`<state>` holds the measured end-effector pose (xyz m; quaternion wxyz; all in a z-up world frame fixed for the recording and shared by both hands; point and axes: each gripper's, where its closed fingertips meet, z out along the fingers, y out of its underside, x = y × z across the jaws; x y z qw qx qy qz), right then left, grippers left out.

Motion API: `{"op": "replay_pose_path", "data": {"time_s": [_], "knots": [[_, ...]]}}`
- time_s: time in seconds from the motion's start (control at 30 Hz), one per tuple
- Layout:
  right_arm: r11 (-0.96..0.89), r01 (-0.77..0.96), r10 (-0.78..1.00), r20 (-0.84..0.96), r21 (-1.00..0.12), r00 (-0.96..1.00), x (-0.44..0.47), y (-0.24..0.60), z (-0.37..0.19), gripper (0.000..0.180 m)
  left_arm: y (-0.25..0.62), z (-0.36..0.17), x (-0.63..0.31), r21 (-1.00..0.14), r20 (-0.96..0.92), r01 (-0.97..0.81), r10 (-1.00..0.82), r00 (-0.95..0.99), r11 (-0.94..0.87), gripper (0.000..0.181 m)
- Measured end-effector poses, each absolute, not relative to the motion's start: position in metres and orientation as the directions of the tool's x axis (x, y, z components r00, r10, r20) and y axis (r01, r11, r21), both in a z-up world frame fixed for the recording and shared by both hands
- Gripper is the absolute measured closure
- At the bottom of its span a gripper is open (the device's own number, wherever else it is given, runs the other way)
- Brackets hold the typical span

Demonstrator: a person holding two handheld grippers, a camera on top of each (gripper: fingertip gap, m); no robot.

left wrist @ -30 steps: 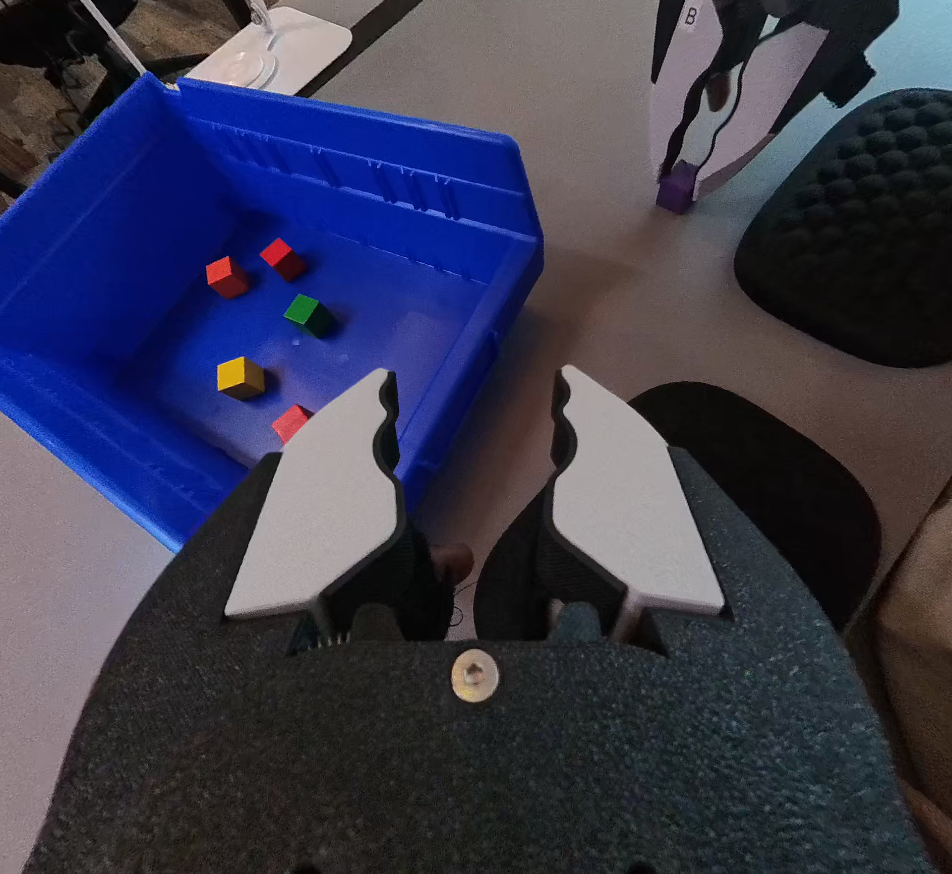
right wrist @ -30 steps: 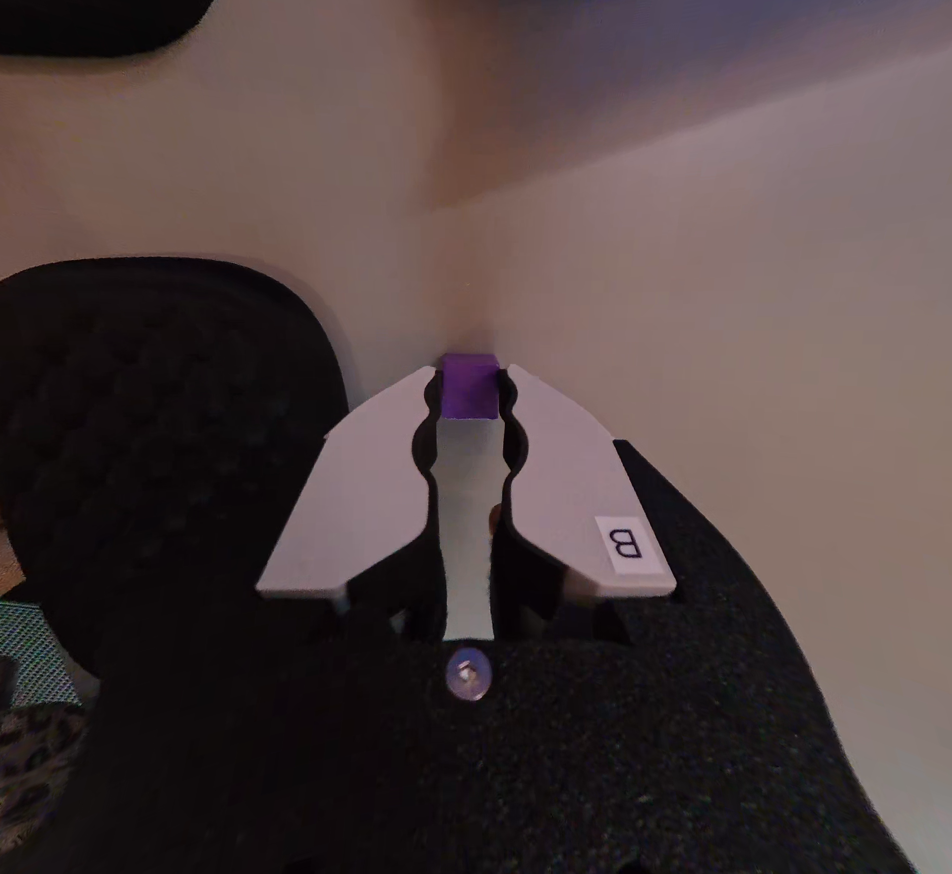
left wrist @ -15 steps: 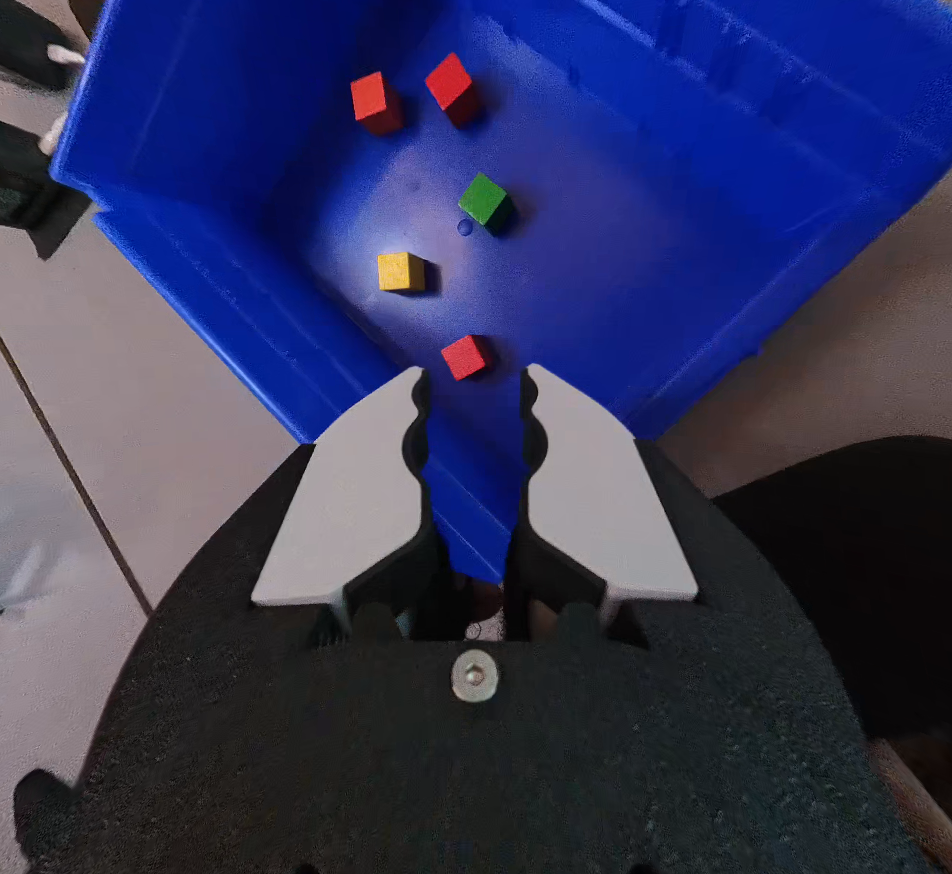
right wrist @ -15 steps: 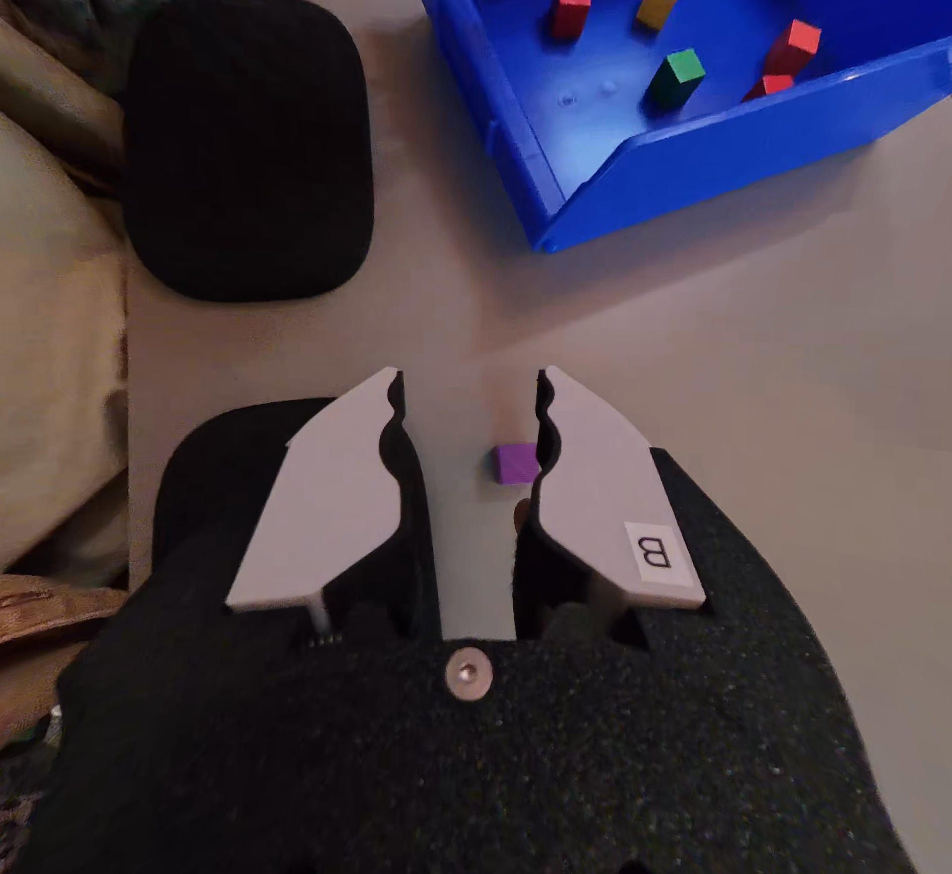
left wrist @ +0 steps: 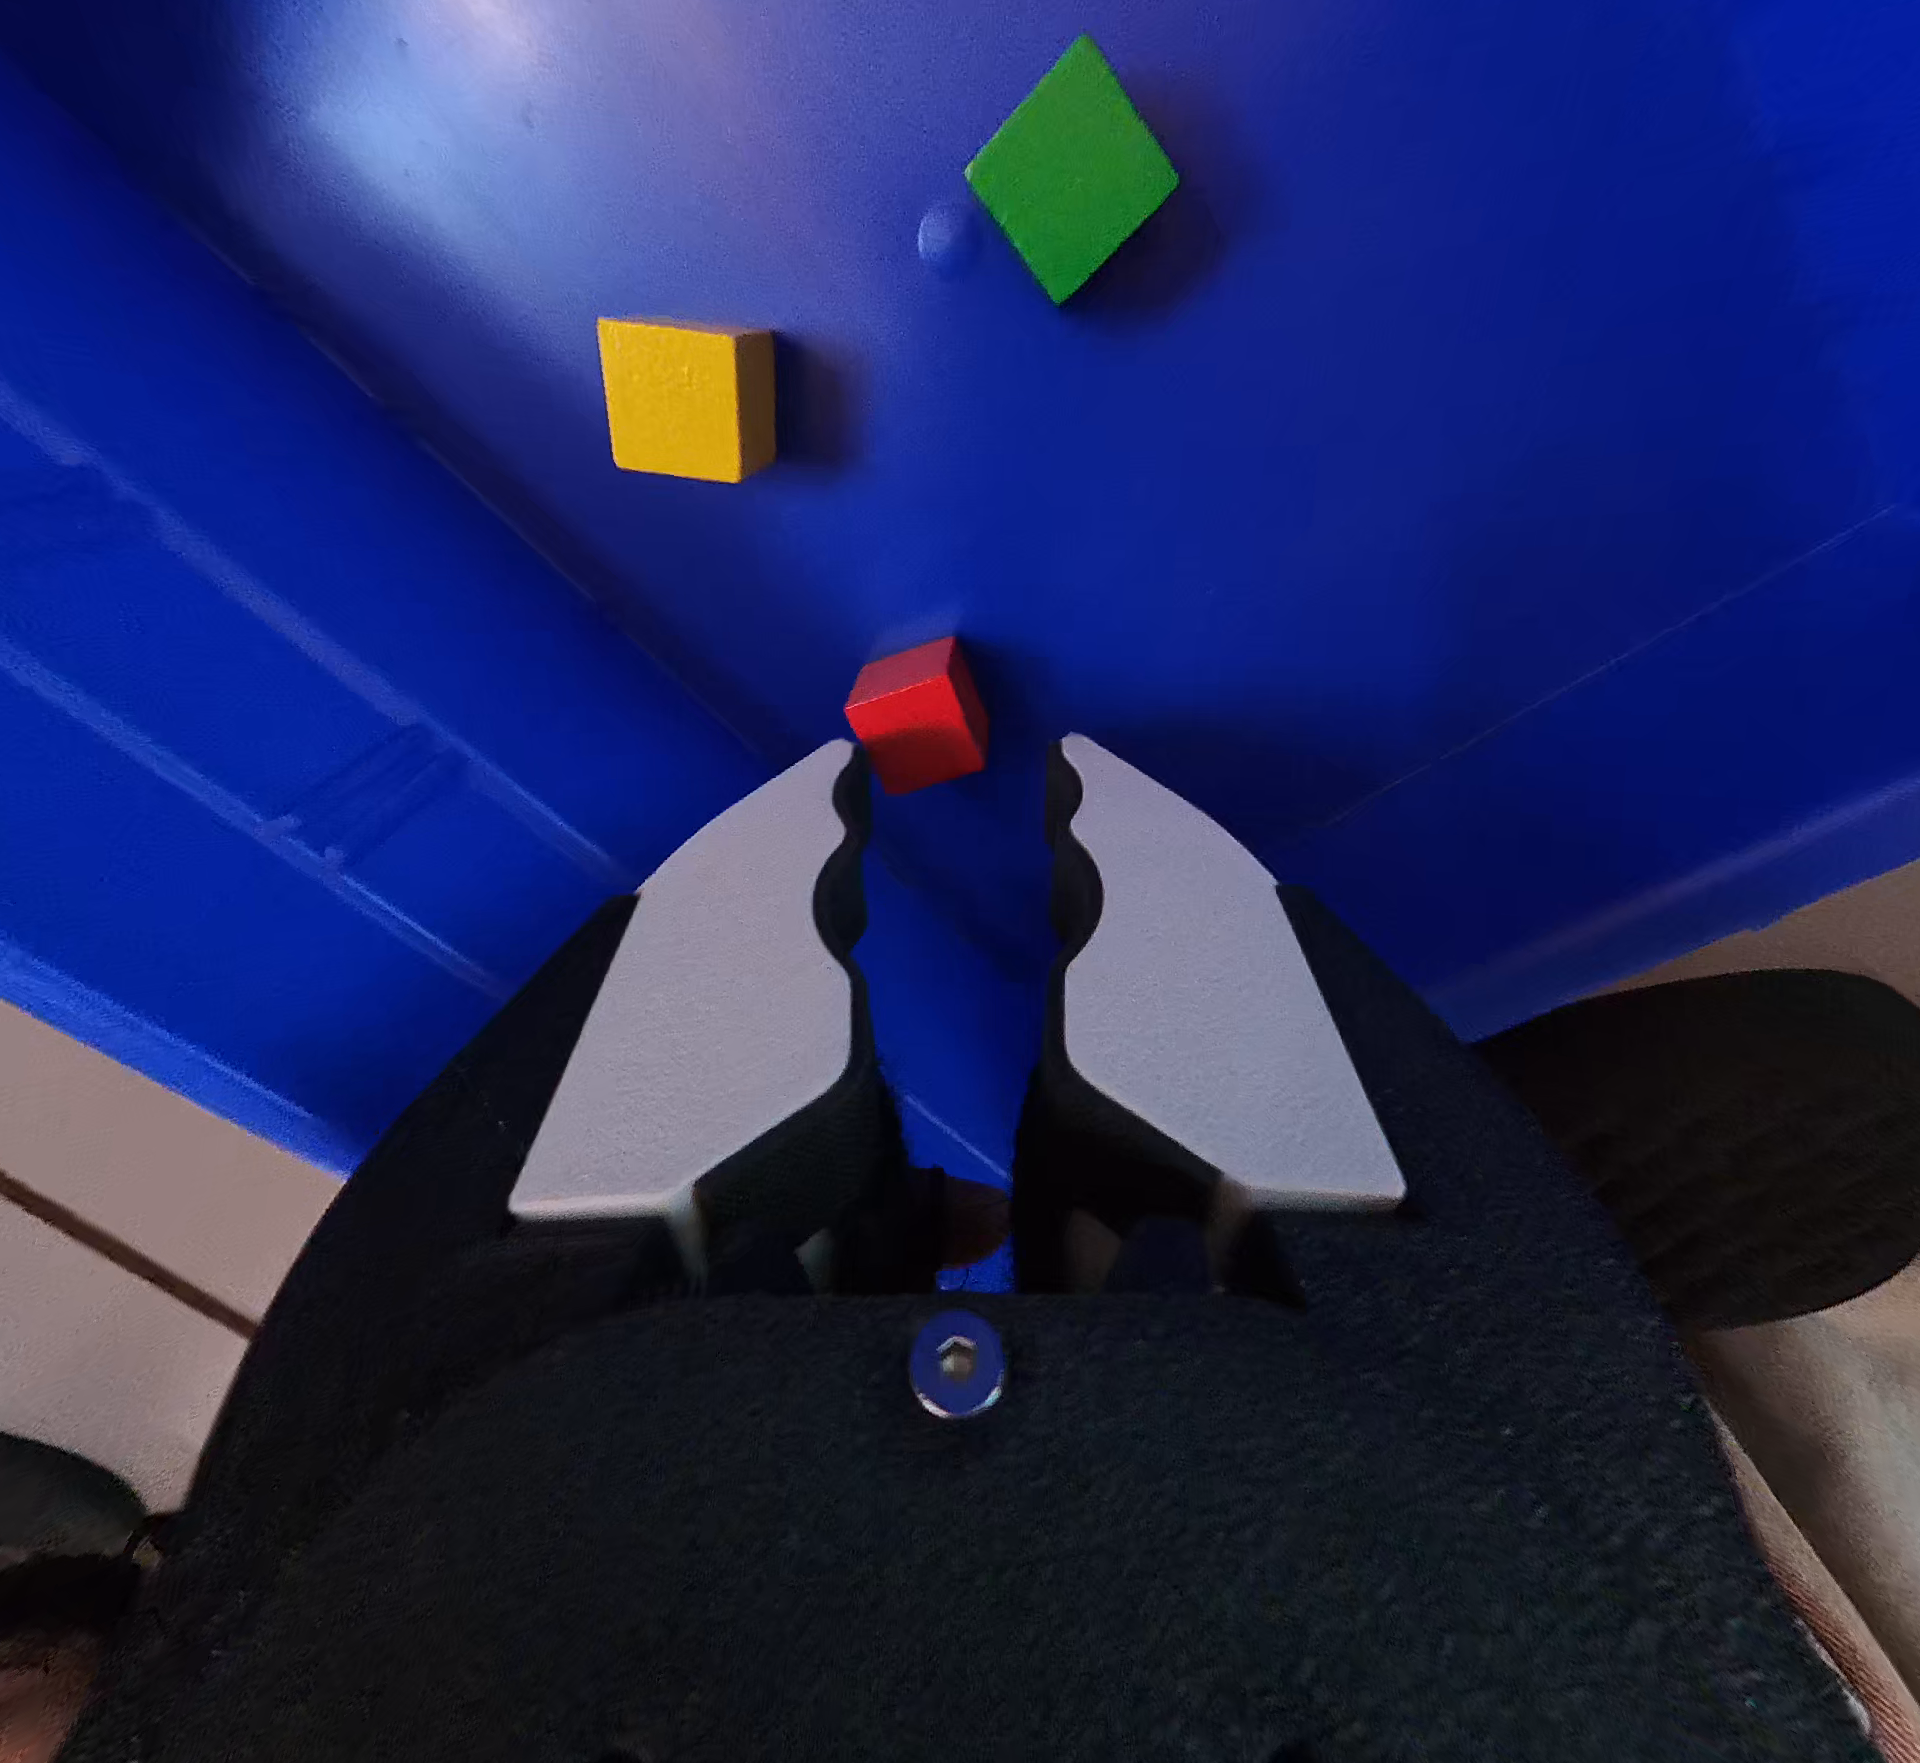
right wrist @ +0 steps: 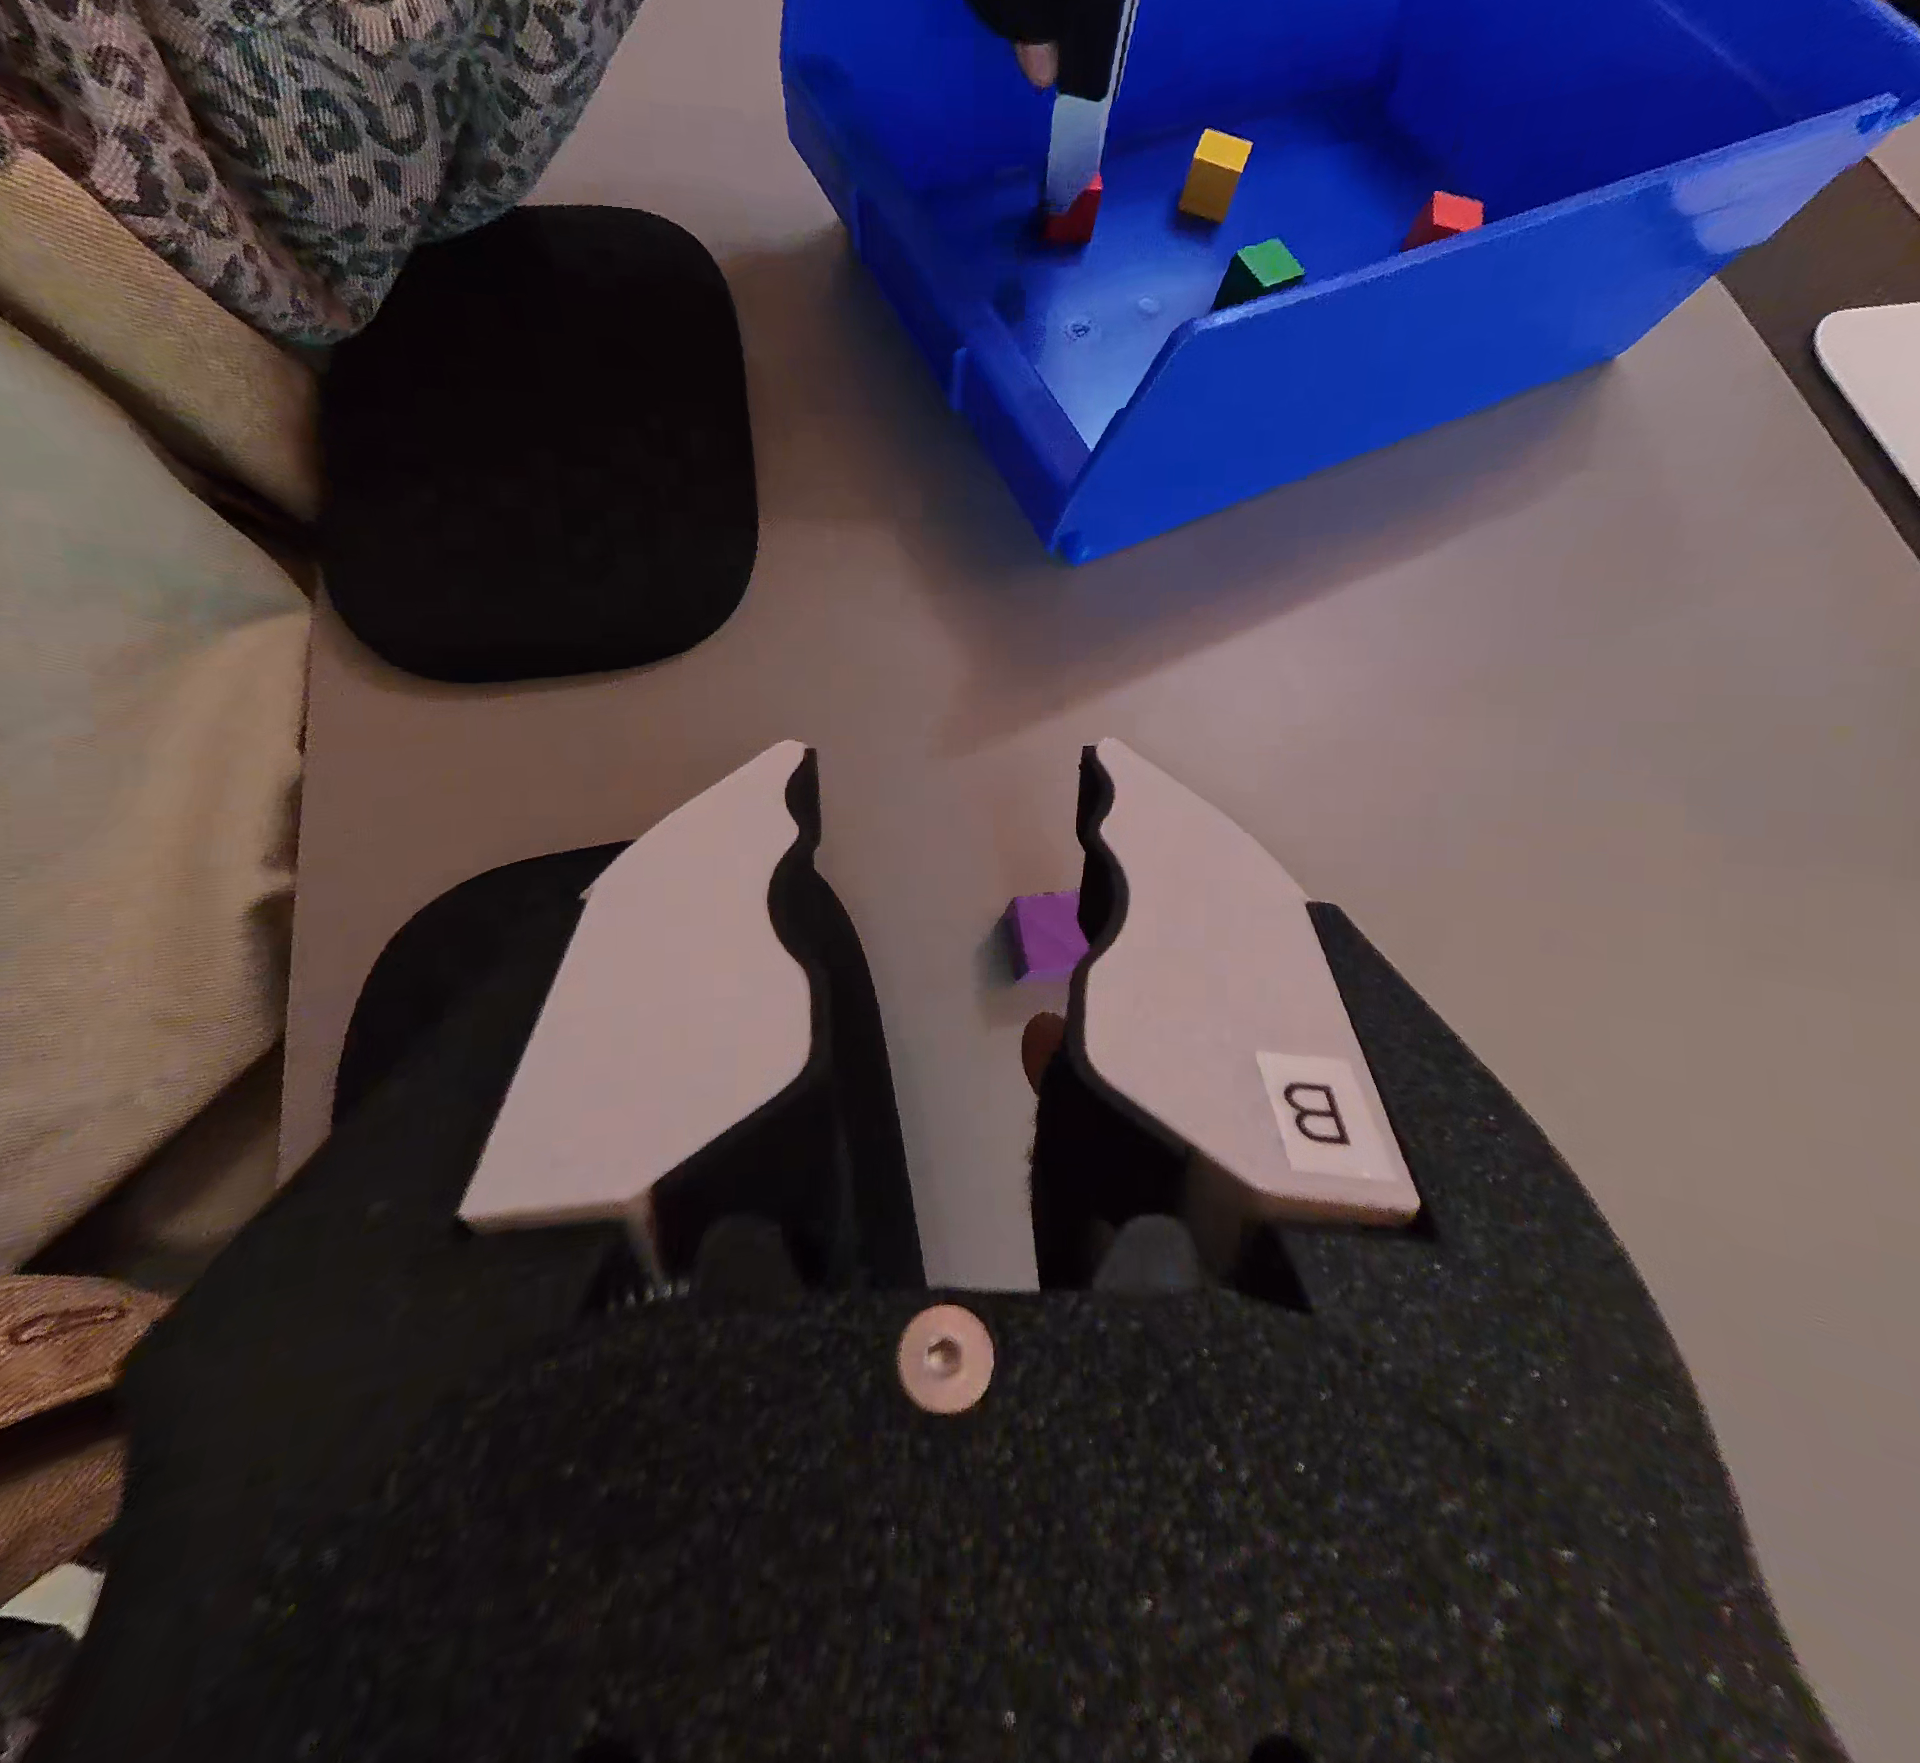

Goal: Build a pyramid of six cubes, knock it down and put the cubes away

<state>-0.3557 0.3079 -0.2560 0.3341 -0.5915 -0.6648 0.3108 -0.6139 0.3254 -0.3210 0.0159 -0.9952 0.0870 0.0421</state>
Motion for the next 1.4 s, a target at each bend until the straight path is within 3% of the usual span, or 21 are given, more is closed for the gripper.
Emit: {"op": "replay_pose_path", "data": {"time_s": [0.13, 0.2, 0.27, 0.33, 0.4, 0.47, 0.53, 0.63, 0.73, 0.87, 1.07, 1.17, 1.23, 1.27, 1.33, 1.4], "knots": [[0.104, 0.560, 0.995, 0.085, -0.822, -0.059, -0.353, 0.311, -0.252, 0.132, 0.325, -0.329, -0.617, 0.016, -0.102, -0.145, -0.146, 0.984, -0.989, 0.146], [0.099, 0.553, 0.995, 0.085, -0.827, -0.051, -0.352, 0.311, -0.251, 0.132, 0.324, -0.334, -0.616, 0.026, -0.086, -0.138, -0.139, 0.987, -0.990, 0.159], [0.092, 0.540, 0.996, 0.083, -0.837, -0.041, -0.351, 0.312, -0.250, 0.134, 0.329, -0.332, -0.611, -0.032, -0.068, -0.158, -0.156, 0.985, -0.987, 0.159], [0.069, 0.516, 0.998, 0.064, -0.854, -0.028, -0.351, 0.311, -0.247, 0.136, 0.336, -0.319, -0.593, -0.176, 0.000, -0.208, -0.211, 0.977, -0.962, 0.159], [0.066, 0.464, 0.998, 0.065, -0.883, -0.018, -0.354, 0.307, -0.239, 0.138, 0.350, -0.291, -0.558, -0.436, 0.114, -0.239, -0.317, 0.942, -0.867, 0.159], [0.080, 0.370, 0.997, 0.078, -0.926, -0.020, -0.362, 0.301, -0.225, 0.141, 0.349, -0.248, -0.505, -0.709, 0.261, -0.202, -0.518, 0.815, -0.676, 0.159], [0.010, 0.219, 0.999, -0.002, -0.976, -0.053, -0.372, 0.290, -0.201, 0.151, 0.326, -0.206, -0.458, -0.882, 0.304, -0.104, -0.724, 0.619, -0.459, 0.160], [-0.370, 0.047, 0.905, -0.371, -0.928, -0.207, -0.386, 0.276, -0.165, 0.156, 0.297, -0.177, -0.425, -0.997, 0.005, -0.059, -0.841, 0.541, -0.044, 0.160], [-0.543, 0.110, 0.790, -0.550, -0.833, -0.271, -0.401, 0.269, -0.162, 0.136, 0.275, -0.168, -0.408, -0.930, -0.355, -0.135, -0.731, 0.584, 0.343, 0.160], [-0.655, 0.173, 0.670, -0.671, -0.735, -0.317, -0.412, 0.259, -0.160, 0.139, 0.262, -0.173, -0.402, -0.850, -0.506, -0.211, -0.634, 0.585, 0.483, 0.160], [-0.616, 0.214, 0.706, -0.652, -0.758, -0.278, -0.418, 0.251, -0.165, 0.157, 0.256, -0.174, -0.406, -0.855, -0.499, -0.208, -0.645, 0.579, 0.474, 0.157], [-0.478, 0.229, 0.818, -0.524, -0.848, -0.236, -0.403, 0.259, -0.167, 0.159, 0.265, -0.188, -0.417, -0.929, -0.371, -0.258, -0.689, 0.623, 0.267, 0.148], [-0.288, 0.328, 0.940, -0.332, -0.900, -0.084, -0.382, 0.286, -0.189, 0.159, 0.269, -0.208, -0.432, -0.943, -0.276, -0.326, -0.698, 0.661, 0.064, 0.147], [-0.164, 0.425, 0.980, -0.194, -0.890, -0.029, -0.368, 0.301, -0.206, 0.159, 0.269, -0.219, -0.440, -0.934, -0.235, -0.356, -0.695, 0.680, -0.032, 0.147], [0.030, 0.641, 0.999, 0.038, -0.767, -0.001, -0.339, 0.326, -0.246, 0.159, 0.266, -0.235, -0.454, -0.907, -0.178, -0.387, -0.682, 0.709, -0.166, 0.145], [0.064, 0.792, 0.997, 0.081, -0.607, -0.018, -0.319, 0.339, -0.279, 0.159, 0.266, -0.239, -0.465, -0.900, -0.163, -0.384, -0.658, 0.736, -0.207, 0.145]]}}
